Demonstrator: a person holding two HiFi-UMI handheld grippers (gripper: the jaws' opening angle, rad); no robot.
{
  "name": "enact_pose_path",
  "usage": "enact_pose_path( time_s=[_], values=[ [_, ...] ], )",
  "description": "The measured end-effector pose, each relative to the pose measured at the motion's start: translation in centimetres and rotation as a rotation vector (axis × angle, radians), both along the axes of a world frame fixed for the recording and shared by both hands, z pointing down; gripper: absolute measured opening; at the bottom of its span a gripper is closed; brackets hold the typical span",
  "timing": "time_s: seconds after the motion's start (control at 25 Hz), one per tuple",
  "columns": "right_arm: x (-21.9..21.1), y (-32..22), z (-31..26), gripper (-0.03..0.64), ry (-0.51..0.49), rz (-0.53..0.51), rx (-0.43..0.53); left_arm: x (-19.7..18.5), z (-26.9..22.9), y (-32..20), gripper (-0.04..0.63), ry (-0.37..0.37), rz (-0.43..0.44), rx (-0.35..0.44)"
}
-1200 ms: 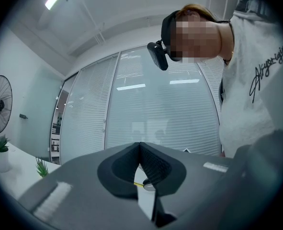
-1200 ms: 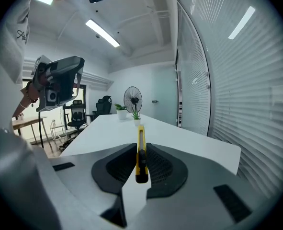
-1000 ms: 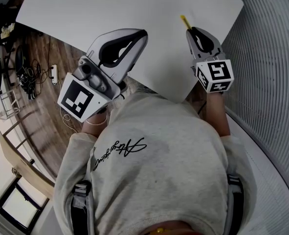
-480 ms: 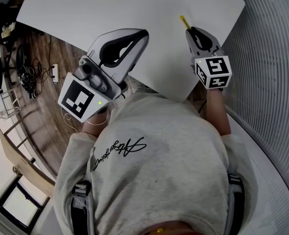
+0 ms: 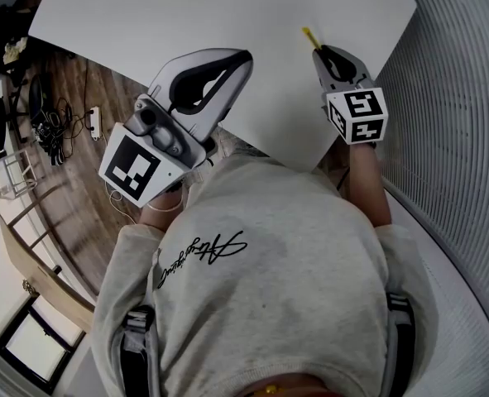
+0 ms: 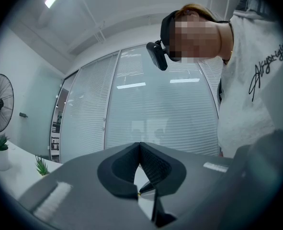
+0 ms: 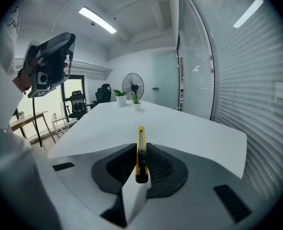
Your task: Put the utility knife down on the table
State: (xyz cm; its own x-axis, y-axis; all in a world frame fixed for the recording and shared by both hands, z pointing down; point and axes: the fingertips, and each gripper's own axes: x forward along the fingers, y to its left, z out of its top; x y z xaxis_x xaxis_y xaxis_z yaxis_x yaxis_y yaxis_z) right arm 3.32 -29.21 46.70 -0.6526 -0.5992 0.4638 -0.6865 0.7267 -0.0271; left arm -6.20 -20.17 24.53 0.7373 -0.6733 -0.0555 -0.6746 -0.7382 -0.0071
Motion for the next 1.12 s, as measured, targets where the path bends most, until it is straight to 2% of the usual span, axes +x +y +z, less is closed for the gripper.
enact_pose_path(
  time_s=[1.12],
  values=[
    [-0.5, -0.1, 2.9, 0.063, 0.146, 0.003, -0.105, -0.2, 0.3, 0.5, -0.012, 0.007, 0.0, -0.004]
  ],
)
